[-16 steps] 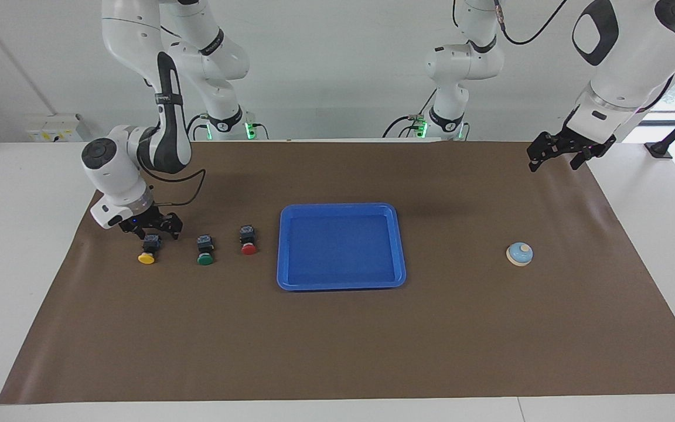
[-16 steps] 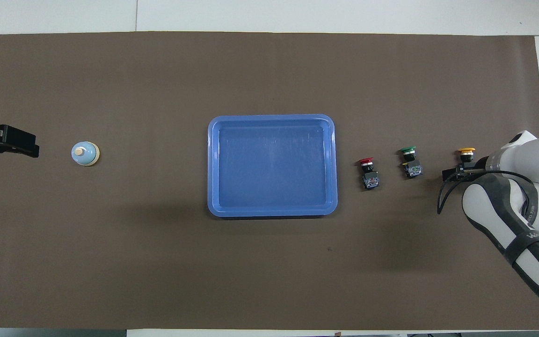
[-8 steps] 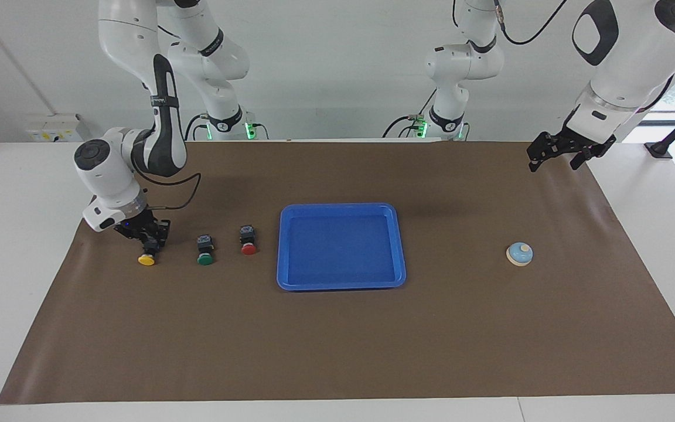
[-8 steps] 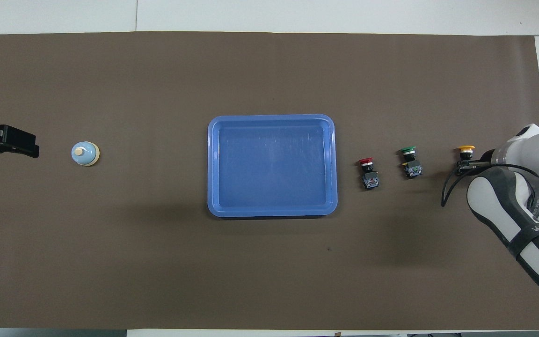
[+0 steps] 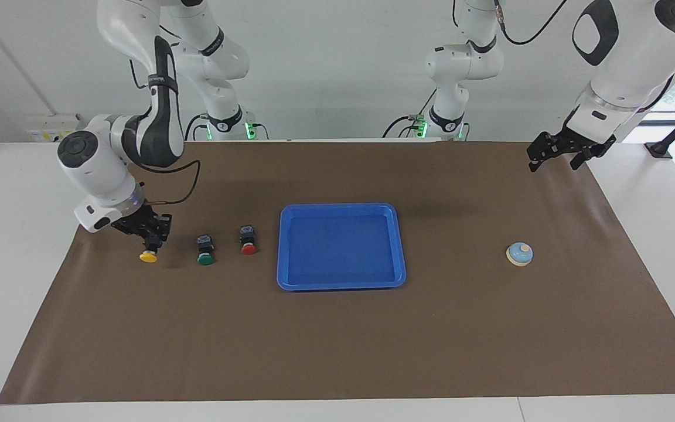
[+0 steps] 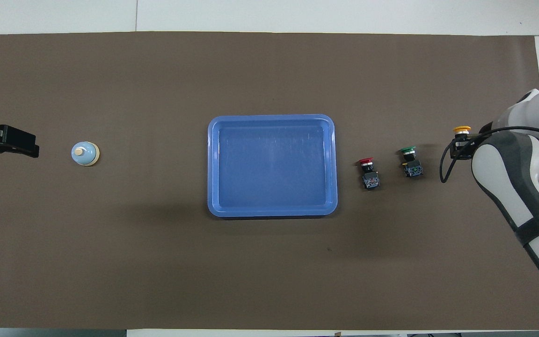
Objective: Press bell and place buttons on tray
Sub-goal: 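Carry the yellow button into the blue tray and open the right gripper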
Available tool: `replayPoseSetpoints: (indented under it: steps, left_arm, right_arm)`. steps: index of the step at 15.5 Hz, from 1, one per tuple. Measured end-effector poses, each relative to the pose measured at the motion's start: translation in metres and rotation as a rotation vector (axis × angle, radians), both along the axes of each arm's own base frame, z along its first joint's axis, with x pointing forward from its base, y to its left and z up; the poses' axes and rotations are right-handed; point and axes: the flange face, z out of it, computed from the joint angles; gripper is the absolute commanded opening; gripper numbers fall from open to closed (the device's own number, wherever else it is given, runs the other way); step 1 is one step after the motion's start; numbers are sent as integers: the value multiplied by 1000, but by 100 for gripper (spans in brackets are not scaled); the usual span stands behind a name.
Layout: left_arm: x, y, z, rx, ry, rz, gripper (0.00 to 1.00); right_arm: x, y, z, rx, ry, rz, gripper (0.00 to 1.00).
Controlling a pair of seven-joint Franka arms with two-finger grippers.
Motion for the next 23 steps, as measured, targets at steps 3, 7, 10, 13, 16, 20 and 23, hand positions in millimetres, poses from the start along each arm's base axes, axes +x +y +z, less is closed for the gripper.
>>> replayPoseSetpoints:
  steps: [3,7,10,13,16,20,23]
  left_arm:
    - [0,0,0,0,0,0,100]
    - [0,0,0,0,0,0,100]
    - [0,0,0,0,0,0,100]
    - [0,0,0,0,0,0,100]
    - [0,0,0,0,0,0,100]
    - [0,0,0,0,0,0,100]
    - [0,0,0,0,0,0,100]
  right_arm:
    - [8,98,29,-9,-21,-28,14]
    - [-21,246,25,-13,-48,-55,17]
    - [-42,322,-2,-17,-47,-63,25]
    - [-41,346,-52,-25,-34,-67,33]
    - [-36,342,-81,-28,-10,-86,71]
    - [-38,341,-85,-25,-6,-91,100]
    - [-36,338,-77,-20,-15,-95,100]
